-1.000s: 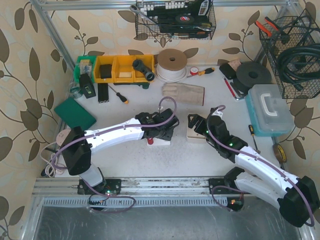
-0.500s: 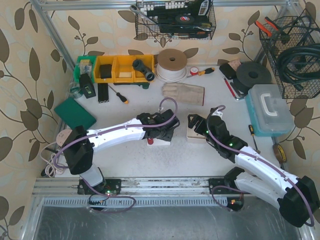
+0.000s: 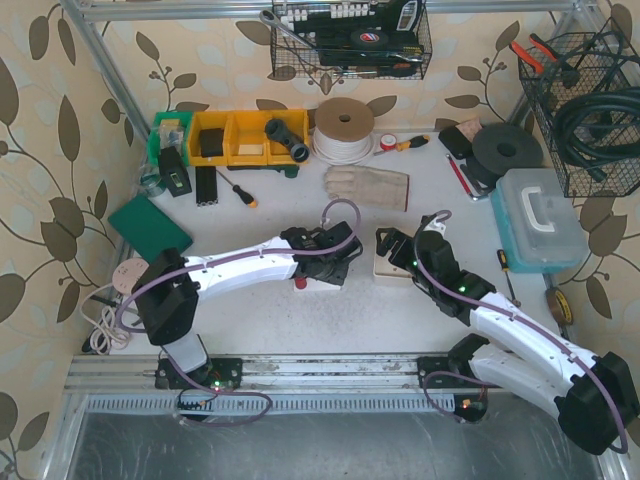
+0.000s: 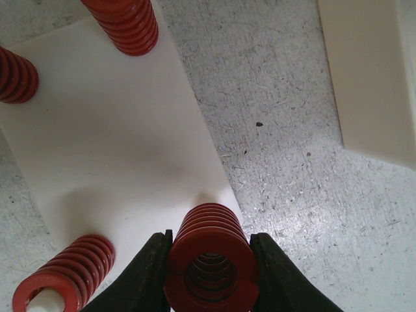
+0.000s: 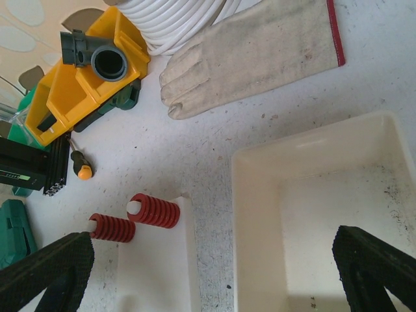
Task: Install the large spring
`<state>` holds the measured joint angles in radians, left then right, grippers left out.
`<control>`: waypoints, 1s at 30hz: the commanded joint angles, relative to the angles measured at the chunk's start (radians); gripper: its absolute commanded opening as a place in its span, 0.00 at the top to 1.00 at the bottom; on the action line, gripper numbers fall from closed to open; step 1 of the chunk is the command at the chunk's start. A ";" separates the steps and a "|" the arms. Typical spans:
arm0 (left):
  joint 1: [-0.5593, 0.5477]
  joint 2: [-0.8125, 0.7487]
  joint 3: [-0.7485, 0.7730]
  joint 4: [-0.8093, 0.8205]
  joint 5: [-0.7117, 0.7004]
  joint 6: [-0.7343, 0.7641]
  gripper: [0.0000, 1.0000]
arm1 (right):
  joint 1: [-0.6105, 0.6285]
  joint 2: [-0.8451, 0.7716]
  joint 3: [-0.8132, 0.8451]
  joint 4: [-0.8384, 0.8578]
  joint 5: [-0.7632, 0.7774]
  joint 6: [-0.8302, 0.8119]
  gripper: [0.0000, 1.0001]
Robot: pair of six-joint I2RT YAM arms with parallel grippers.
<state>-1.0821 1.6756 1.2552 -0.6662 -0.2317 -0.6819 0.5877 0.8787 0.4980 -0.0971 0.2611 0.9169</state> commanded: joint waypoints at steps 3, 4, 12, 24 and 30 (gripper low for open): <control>-0.011 0.009 0.022 0.000 -0.023 0.004 1.00 | -0.004 0.003 -0.017 0.019 -0.007 0.008 0.01; -0.011 0.010 0.023 -0.001 -0.024 0.005 1.00 | -0.005 0.003 -0.018 0.019 -0.007 0.007 0.01; -0.010 0.025 0.013 0.008 -0.021 0.004 1.00 | -0.005 0.002 -0.019 0.019 -0.007 0.009 0.01; -0.012 0.054 0.010 0.006 -0.032 -0.004 1.00 | -0.005 -0.001 -0.020 0.018 -0.008 0.010 0.01; -0.011 0.077 0.011 -0.003 -0.032 -0.013 1.00 | -0.005 -0.002 -0.020 0.019 -0.007 0.011 0.01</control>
<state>-1.0824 1.7481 1.2552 -0.6601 -0.2344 -0.6830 0.5865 0.8787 0.4980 -0.0917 0.2607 0.9169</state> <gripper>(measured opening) 0.308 0.991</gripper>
